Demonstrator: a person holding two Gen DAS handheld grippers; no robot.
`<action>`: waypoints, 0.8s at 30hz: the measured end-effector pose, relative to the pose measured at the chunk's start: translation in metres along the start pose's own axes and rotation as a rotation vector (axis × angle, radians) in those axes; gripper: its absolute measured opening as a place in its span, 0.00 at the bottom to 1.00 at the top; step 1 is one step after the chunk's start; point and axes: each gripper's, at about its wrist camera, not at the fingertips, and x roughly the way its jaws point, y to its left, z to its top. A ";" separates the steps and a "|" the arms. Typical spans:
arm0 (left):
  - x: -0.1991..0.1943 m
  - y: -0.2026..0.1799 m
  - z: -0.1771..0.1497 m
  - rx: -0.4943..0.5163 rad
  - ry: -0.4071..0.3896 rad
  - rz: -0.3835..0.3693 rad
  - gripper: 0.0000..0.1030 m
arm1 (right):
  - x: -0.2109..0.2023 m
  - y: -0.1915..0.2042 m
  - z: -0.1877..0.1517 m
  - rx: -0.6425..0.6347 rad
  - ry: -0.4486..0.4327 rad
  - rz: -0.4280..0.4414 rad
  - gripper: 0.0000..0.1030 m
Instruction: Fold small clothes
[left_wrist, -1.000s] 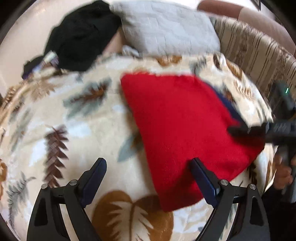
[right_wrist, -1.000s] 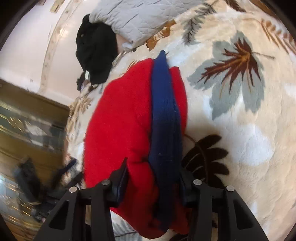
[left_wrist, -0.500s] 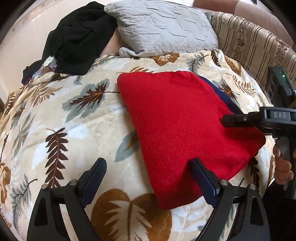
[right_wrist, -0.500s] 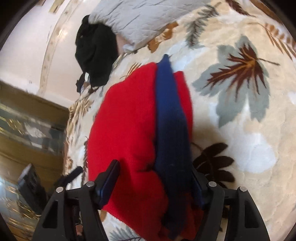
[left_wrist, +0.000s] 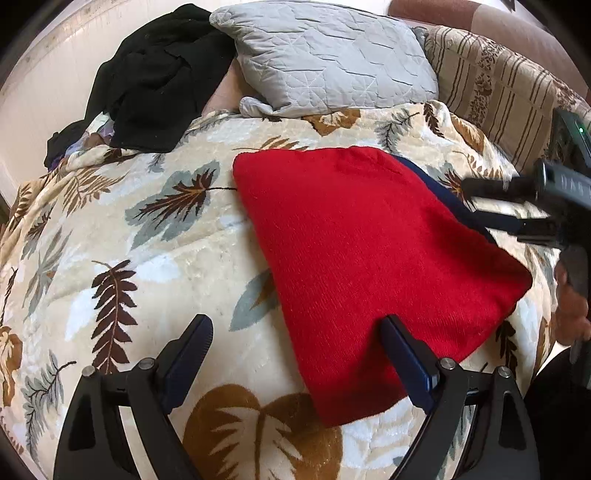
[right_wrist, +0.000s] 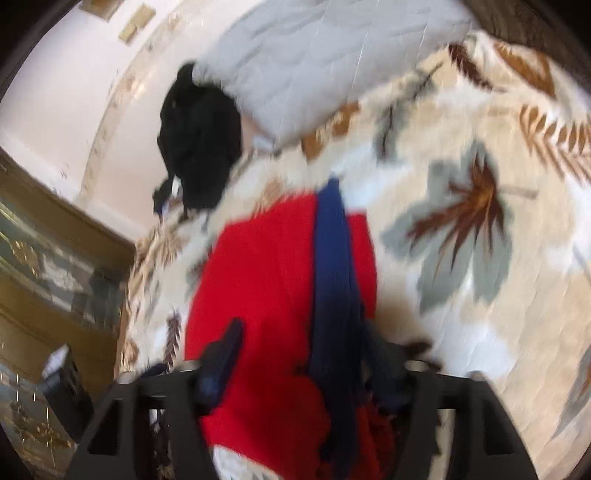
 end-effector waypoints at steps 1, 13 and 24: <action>0.001 0.001 0.001 -0.006 0.001 -0.004 0.90 | 0.004 -0.002 0.007 0.012 0.005 0.003 0.77; 0.009 0.003 0.012 -0.034 0.010 -0.018 0.90 | 0.038 0.011 0.011 -0.024 0.093 0.084 0.67; 0.013 0.004 0.017 -0.051 0.011 -0.036 0.90 | 0.035 0.005 0.014 -0.025 0.120 0.060 0.71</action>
